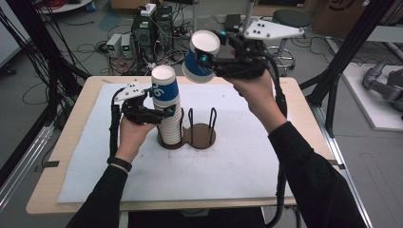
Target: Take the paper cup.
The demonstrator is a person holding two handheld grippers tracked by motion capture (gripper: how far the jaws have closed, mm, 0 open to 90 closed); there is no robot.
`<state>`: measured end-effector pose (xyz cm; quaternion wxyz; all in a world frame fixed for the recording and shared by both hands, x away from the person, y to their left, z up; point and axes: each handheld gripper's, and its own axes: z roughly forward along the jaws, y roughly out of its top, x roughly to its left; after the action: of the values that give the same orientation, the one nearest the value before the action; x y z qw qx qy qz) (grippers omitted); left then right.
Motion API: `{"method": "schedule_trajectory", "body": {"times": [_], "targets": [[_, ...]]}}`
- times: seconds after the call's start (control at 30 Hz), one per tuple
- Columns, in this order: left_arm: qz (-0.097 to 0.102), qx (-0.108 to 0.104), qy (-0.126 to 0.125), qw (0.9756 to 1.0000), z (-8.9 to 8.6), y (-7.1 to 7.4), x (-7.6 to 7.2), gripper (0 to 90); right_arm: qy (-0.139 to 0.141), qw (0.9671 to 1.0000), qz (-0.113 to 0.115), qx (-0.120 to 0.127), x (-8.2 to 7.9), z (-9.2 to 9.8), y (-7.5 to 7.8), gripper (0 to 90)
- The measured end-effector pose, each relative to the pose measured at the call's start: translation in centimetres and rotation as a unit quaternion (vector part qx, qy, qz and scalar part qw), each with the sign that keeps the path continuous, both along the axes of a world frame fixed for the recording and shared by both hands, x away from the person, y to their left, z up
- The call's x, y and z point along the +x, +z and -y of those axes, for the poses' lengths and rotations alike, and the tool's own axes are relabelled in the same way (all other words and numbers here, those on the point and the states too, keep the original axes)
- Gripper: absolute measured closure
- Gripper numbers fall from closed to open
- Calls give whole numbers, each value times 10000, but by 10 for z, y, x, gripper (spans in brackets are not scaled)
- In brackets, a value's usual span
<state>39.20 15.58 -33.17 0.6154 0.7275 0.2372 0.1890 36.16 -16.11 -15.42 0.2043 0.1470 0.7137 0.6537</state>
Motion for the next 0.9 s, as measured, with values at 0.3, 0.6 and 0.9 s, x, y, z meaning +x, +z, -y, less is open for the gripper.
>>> {"method": "schedule_trajectory", "body": {"times": [0.3, 0.6, 0.9], "targets": [[-7, -6, 24, 10000, 0, 0, 0, 118, -89, 9999, -142, 26, -18, 37, -36, 307], [-5, 1, 41, 10000, 1, 0, -1, 118, -162, 9991, -374, -126, -30, 51, -75, 307], [-26, 9, 42, 10000, 0, 1, -1, 118, -265, 9976, -474, -439, -47, 59, -111, 307]]}}
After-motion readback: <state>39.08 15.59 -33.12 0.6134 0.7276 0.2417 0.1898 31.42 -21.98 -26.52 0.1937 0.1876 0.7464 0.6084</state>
